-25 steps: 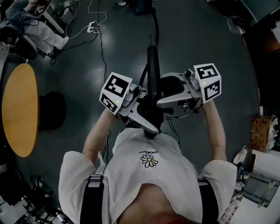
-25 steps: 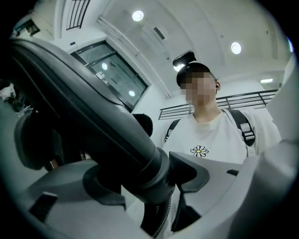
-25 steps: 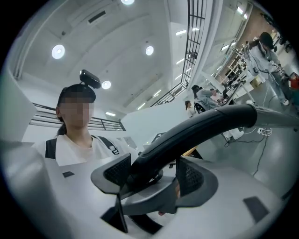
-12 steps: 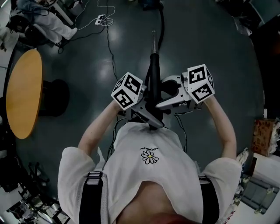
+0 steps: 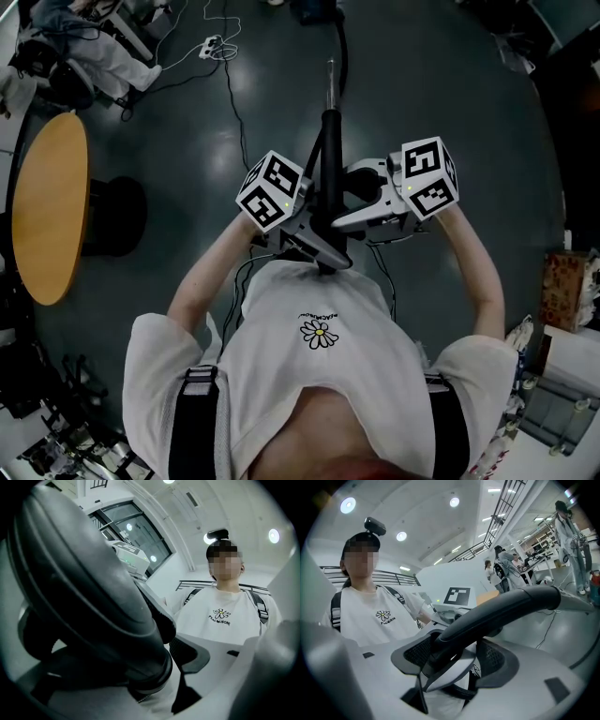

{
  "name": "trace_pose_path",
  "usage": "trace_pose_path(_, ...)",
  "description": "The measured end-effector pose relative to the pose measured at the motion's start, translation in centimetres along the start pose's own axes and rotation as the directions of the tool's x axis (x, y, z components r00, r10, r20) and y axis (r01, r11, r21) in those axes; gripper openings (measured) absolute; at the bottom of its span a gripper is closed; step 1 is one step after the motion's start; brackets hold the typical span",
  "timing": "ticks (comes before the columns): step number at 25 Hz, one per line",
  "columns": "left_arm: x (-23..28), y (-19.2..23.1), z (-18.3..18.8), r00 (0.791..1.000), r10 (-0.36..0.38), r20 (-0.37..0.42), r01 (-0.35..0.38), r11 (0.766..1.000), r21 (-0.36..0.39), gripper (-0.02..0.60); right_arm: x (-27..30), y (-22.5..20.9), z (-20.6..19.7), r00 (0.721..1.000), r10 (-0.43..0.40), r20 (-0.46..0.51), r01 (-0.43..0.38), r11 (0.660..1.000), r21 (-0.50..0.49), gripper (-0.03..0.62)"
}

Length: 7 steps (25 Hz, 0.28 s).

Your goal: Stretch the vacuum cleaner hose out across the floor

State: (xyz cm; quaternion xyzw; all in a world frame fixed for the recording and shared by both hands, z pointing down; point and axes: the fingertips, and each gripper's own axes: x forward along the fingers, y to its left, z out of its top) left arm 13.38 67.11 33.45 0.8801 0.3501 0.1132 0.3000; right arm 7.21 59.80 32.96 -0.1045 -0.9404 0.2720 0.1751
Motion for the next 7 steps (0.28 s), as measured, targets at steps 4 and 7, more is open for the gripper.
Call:
trace_pose_path(4,-0.44,0.44,0.54,1.000,0.009,0.009,-0.009,1.000,-0.010,0.268,-0.28,-0.55,0.35,1.000,-0.005,0.005,0.005,1.000,0.004,0.288)
trace_pose_path(7,-1.01,0.55,0.75,1.000,0.011,0.016,-0.010,1.000,-0.018,0.268,-0.17,-0.99,0.70,1.000,-0.009,0.007,0.009,1.000,0.009,0.288)
